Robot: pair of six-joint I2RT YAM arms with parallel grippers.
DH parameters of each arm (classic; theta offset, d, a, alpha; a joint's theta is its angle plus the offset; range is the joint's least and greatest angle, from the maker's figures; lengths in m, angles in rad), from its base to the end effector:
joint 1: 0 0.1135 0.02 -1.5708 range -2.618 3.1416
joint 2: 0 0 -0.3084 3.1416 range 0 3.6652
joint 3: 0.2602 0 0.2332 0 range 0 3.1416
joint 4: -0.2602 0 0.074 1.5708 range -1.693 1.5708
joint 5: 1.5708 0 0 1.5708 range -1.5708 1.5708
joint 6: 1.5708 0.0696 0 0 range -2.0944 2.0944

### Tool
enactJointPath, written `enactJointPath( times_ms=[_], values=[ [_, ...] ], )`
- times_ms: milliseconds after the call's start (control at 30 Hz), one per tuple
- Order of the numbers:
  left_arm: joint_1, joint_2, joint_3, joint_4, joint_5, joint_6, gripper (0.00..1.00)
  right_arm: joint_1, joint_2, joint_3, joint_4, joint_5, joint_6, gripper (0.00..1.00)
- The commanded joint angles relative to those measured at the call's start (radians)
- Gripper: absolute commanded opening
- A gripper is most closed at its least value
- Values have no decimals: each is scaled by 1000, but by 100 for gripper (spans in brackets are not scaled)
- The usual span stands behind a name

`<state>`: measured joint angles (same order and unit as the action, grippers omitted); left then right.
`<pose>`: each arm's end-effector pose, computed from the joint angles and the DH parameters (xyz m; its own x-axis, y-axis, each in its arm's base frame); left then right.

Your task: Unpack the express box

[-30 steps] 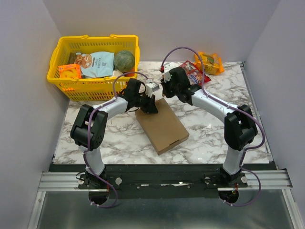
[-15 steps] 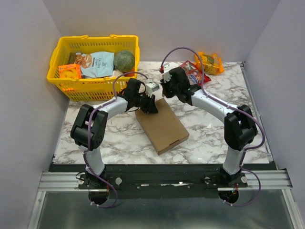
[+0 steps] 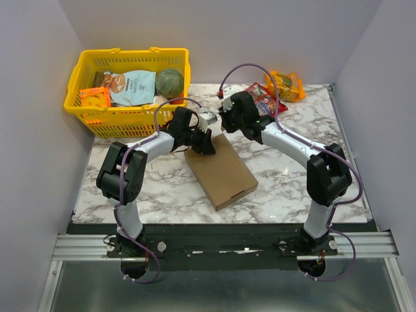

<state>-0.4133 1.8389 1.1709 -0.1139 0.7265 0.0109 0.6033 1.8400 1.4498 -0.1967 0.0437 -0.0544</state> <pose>0.3525 -0.2051 0.2296 -0.6373 0.2884 -0.7146 0.7389 0.4921 -0.4603 0.3746 0.2544 0.3011 -0.4262 -0.3596 -0.8301 -0.5609 0.8250 -0.0694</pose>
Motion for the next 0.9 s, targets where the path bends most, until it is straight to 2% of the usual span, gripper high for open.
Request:
enactJointPath(
  times_ms=[0, 867],
  values=[
    [7, 48, -2, -75, -38, 15, 20, 15, -35, 1, 45, 24, -21, 0],
    [7, 57, 6, -82, -39, 15, 20, 15, -2, -23, 48, 35, -39, 0]
  ],
)
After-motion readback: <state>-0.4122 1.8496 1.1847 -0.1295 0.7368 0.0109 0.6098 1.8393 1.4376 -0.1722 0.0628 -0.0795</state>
